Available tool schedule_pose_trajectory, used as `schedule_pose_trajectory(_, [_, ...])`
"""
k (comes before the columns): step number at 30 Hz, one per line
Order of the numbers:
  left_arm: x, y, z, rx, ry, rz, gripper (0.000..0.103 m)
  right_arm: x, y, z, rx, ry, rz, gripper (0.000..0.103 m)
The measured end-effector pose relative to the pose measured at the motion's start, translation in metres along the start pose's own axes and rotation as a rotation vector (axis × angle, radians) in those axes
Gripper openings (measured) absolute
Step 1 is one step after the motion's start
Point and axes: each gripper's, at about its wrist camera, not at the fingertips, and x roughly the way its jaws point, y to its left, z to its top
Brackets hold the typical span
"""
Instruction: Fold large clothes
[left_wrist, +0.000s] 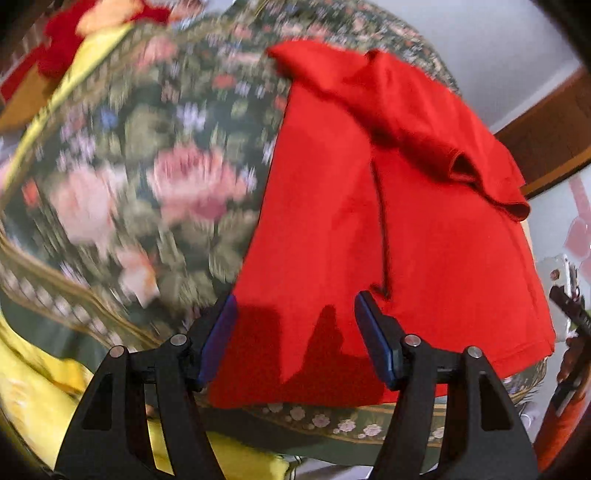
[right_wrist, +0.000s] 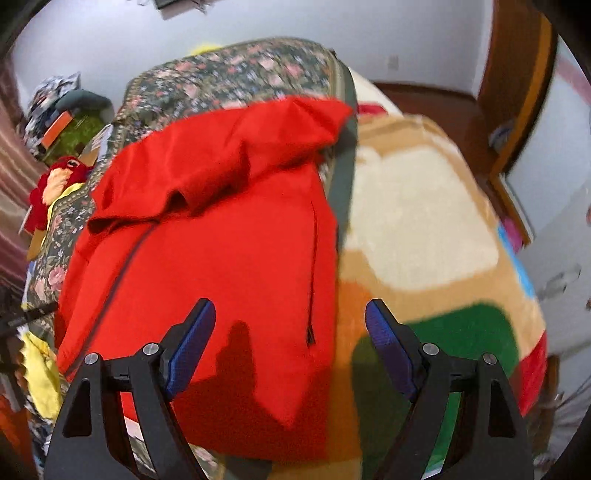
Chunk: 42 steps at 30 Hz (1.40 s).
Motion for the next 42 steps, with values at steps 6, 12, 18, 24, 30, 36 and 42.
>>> schedule_pose_trajectory(6, [0.030, 0.020, -0.015, -0.084, 0.065, -0.014, 0.065, 0.004, -0.018, -0.011, 0.061, 0.027, 0.004, 0.081])
schedule_pose_trajectory(12, [0.030, 0.025, -0.020, -0.112, 0.037, -0.041, 0.060, 0.006, -0.026, -0.017, 0.102, 0.011, 0.060, 0.081])
schedule_pose_trajectory(18, [0.015, 0.022, -0.023, -0.054, 0.018, 0.005, 0.040, 0.018, -0.024, -0.017, 0.118, 0.013, 0.128, 0.074])
schedule_pose_trajectory(24, [0.000, 0.002, -0.026, 0.044, -0.033, 0.045, 0.015, 0.028, -0.034, -0.011, 0.205, 0.023, 0.202, 0.040])
schedule_pose_trajectory(30, [-0.015, -0.012, -0.015, 0.064, -0.093, 0.034, 0.003, 0.017, -0.025, -0.007, 0.159, 0.003, 0.184, 0.012])
schedule_pose_trajectory(36, [-0.052, -0.032, 0.009, 0.100, -0.201, -0.039, 0.002, 0.005, -0.021, 0.002, 0.137, -0.046, 0.204, 0.010])
schedule_pose_trajectory(42, [-0.073, -0.055, 0.033, 0.145, -0.273, -0.053, 0.002, -0.006, -0.017, 0.020, 0.125, -0.105, 0.250, 0.010])
